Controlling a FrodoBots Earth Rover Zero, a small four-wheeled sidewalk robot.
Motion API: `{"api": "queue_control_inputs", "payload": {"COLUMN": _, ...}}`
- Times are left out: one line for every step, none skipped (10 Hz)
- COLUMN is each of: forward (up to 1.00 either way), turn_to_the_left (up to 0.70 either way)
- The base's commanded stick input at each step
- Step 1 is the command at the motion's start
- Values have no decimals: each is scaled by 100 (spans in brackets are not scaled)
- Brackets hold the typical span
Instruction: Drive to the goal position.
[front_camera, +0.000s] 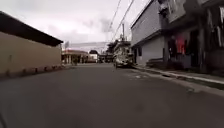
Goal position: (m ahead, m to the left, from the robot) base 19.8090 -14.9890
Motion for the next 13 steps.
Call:
{"api": "queue_control_inputs", "payload": {"forward": 100, "turn_to_the_left": 0}}
{"api": "queue_control_inputs", "payload": {"forward": 100, "turn_to_the_left": 0}}
{"api": "queue_control_inputs", "payload": {"forward": 100, "turn_to_the_left": 0}}
{"api": "queue_control_inputs", "payload": {"forward": 100, "turn_to_the_left": 0}}
{"api": "queue_control_inputs", "payload": {"forward": 100, "turn_to_the_left": 0}}
{"api": "queue_control_inputs", "payload": {"forward": 100, "turn_to_the_left": 4}}
{"api": "queue_control_inputs", "payload": {"forward": 100, "turn_to_the_left": 24}}
{"api": "queue_control_inputs", "payload": {"forward": 100, "turn_to_the_left": 22}}
{"api": "queue_control_inputs", "payload": {"forward": 100, "turn_to_the_left": 0}}
{"api": "queue_control_inputs", "payload": {"forward": 100, "turn_to_the_left": 0}}
{"api": "queue_control_inputs", "payload": {"forward": 100, "turn_to_the_left": 0}}
{"api": "queue_control_inputs", "payload": {"forward": 100, "turn_to_the_left": 0}}
{"api": "queue_control_inputs", "payload": {"forward": 100, "turn_to_the_left": 0}}
